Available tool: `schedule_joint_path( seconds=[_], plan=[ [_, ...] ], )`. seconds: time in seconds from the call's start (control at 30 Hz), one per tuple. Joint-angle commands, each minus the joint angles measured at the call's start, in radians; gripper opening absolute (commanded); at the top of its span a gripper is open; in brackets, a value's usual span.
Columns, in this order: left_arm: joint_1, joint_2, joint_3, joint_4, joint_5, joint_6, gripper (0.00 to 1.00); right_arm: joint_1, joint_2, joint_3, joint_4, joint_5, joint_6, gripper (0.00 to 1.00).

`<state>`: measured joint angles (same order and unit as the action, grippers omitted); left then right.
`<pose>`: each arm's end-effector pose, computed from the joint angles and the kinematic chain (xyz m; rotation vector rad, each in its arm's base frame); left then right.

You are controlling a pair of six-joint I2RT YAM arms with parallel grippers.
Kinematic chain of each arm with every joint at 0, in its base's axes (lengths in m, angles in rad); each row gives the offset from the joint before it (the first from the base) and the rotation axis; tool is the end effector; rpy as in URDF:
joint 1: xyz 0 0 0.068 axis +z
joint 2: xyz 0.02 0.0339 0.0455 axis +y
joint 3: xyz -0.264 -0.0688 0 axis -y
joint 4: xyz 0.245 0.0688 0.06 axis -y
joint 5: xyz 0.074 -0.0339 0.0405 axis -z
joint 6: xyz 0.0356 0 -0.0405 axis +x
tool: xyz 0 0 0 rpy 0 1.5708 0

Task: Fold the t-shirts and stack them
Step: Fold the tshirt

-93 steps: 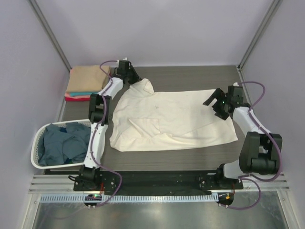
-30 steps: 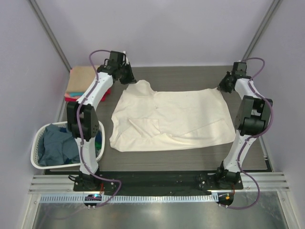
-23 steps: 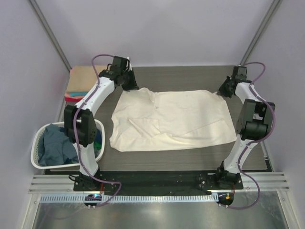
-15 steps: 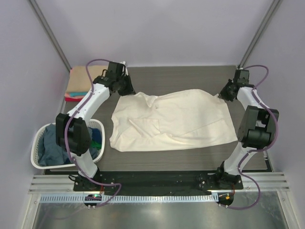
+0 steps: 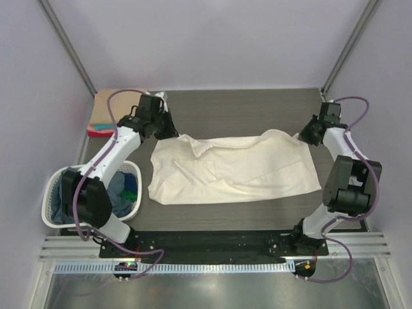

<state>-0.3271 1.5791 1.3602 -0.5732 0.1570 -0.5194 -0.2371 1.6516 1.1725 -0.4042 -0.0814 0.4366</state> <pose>0.3306 -0.1181 0.3052 -0.1552 2.4261 -0.5837 0.3466 -0.0808 0.2323 0.7789 2.3326 0.1873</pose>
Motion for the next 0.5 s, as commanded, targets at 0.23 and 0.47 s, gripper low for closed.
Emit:
schedule_joint_path(
  seconds=[0.23,0.47],
  plan=[
    [-0.010,-0.157,-0.105,0.016,-0.017,-0.030,0.00,-0.036,-0.119,-0.080,0.021,0.031,0.031,0.01],
    [-0.013,-0.208,-0.134,-0.022,-0.028,-0.042,0.00,-0.051,-0.151,-0.117,0.021,0.043,0.039,0.01]
  ],
)
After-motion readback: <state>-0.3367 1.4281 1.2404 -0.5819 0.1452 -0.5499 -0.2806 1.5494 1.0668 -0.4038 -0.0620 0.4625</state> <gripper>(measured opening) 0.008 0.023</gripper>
